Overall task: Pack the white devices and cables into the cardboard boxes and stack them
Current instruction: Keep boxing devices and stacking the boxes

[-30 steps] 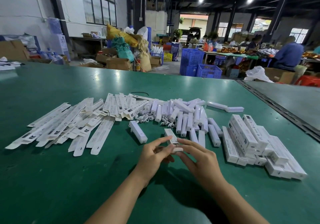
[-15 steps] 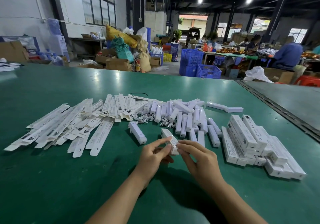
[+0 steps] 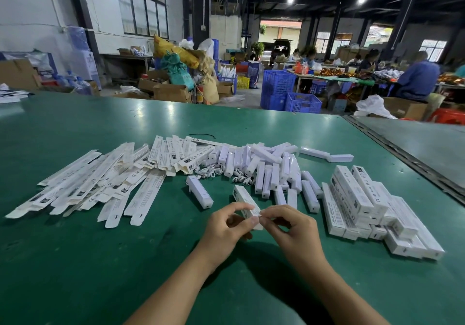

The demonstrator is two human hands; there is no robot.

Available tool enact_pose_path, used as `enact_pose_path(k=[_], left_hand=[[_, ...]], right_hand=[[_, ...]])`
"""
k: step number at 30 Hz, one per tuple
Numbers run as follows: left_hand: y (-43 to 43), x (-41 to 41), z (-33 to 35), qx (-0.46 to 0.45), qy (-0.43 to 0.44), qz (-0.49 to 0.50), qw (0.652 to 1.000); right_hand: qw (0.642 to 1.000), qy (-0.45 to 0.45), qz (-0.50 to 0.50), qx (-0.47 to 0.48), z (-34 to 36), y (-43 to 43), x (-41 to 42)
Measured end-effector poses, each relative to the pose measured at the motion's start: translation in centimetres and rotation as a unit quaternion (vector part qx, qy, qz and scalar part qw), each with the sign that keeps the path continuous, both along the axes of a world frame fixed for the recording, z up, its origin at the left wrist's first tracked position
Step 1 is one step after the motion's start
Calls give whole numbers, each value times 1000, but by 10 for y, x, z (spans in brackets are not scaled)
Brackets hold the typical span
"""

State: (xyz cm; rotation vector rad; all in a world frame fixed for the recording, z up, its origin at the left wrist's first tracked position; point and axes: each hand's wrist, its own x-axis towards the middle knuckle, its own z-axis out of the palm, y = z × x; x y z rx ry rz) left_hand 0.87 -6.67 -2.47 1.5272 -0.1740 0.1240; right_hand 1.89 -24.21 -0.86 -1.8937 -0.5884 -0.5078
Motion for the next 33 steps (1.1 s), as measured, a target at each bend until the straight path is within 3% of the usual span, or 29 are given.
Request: enact_pose_path(k=[10,15,18,22,25,28,33], left_hand=[[-2,-3,0,102,-54,24,993],[-2,-5,1,199,-122,0,972],[-5,-7,-1,266,-118,-3,957],[-1,-3,0,299,-108,130,939],[10,3,2,316,-113,282,899],[22,8,4,354,-75,353,863],[30,13,-3,478,83,285,827]], right_hand=[[991,132,-12,-15,0,5,-3],[987,156,-40,20,8,5,-3],[989,106,-101,-18,15,-4,0],[969,47,-239,-51,26,-32,15],[944,43,-319,-75,29,-58,25],[920,75,-372,-97,28,-76,33],[898,102,-405,-136,24,-81,35]])
